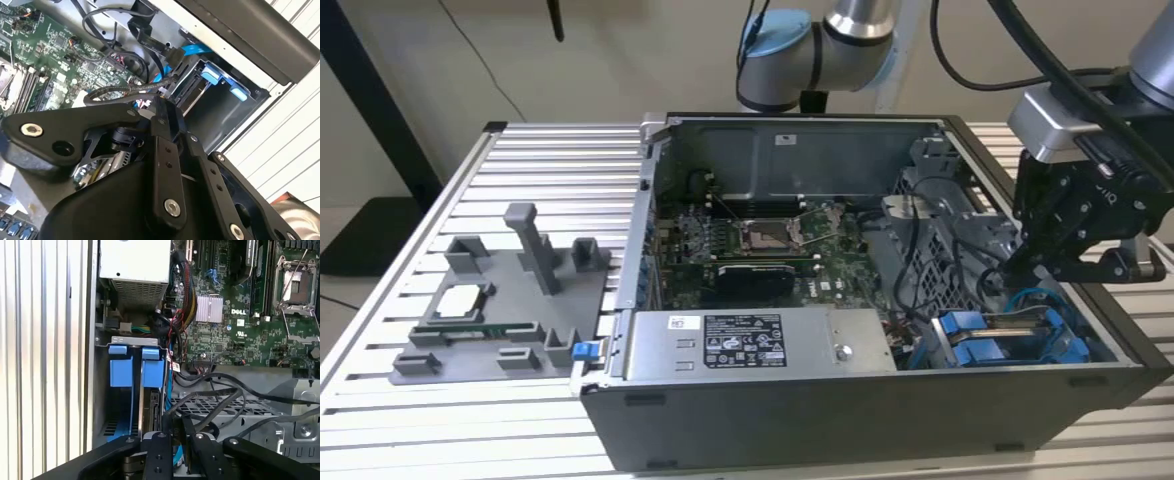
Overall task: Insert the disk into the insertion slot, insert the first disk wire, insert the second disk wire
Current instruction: 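Insert the first disk wire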
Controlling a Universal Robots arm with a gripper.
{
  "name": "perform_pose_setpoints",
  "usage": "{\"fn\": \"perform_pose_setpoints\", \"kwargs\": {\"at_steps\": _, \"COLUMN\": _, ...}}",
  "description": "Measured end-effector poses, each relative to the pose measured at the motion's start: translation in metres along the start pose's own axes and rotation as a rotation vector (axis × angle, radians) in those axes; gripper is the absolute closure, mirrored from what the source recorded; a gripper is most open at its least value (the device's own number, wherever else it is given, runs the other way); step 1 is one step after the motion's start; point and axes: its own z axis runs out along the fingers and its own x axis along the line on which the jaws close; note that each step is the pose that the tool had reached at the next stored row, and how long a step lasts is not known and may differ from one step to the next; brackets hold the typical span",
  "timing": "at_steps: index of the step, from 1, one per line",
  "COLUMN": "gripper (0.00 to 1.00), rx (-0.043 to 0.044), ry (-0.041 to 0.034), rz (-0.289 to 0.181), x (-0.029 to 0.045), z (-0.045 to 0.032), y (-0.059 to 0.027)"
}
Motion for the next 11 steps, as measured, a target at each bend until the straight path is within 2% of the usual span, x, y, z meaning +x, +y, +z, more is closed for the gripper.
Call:
{"fn": "perform_pose_setpoints", "kwargs": {"at_steps": 5, "gripper": 1.00, "rx": -0.0008, "ry": -0.0003, "rz": 0.000, "x": 0.0008, "z": 0.0008, "y": -0.0012}}
{"fn": "perform_pose_setpoints", "kwargs": {"at_steps": 11, "gripper": 1.00, "rx": -0.0129, "ry": -0.0028, "rz": 0.001, "x": 0.0058, "z": 0.0037, "y": -0.0094}}
